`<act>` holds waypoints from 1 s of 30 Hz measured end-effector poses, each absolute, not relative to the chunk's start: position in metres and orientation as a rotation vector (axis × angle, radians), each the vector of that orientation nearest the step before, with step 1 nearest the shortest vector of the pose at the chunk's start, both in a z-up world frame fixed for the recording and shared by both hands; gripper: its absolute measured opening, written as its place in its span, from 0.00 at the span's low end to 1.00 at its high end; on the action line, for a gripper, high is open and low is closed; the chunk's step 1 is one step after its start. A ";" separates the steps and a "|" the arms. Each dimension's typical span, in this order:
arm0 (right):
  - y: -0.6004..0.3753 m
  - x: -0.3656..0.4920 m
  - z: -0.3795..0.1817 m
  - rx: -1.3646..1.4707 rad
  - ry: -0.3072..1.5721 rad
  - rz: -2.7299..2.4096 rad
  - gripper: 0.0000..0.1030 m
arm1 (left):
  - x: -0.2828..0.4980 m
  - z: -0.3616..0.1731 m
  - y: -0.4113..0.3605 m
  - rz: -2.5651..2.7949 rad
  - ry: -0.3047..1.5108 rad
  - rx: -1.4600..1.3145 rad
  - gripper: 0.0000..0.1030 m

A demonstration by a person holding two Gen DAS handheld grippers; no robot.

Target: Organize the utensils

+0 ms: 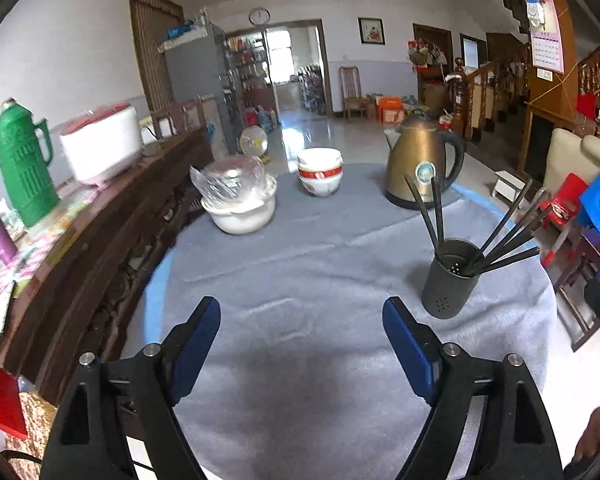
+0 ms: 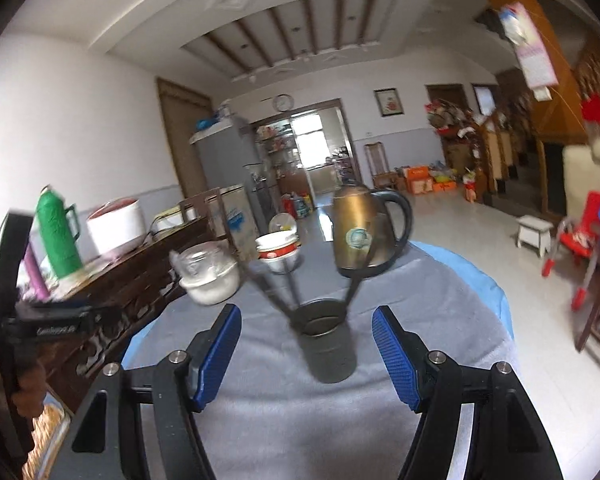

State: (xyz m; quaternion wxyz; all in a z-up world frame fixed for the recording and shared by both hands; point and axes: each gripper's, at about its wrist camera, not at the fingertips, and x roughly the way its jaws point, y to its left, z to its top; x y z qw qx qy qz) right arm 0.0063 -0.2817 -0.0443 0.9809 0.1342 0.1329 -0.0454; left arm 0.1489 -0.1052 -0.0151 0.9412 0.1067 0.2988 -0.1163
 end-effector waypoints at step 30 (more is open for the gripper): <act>-0.219 -0.056 -0.004 0.312 0.326 -0.272 0.70 | 0.038 0.036 -0.054 -0.110 0.436 0.217 0.98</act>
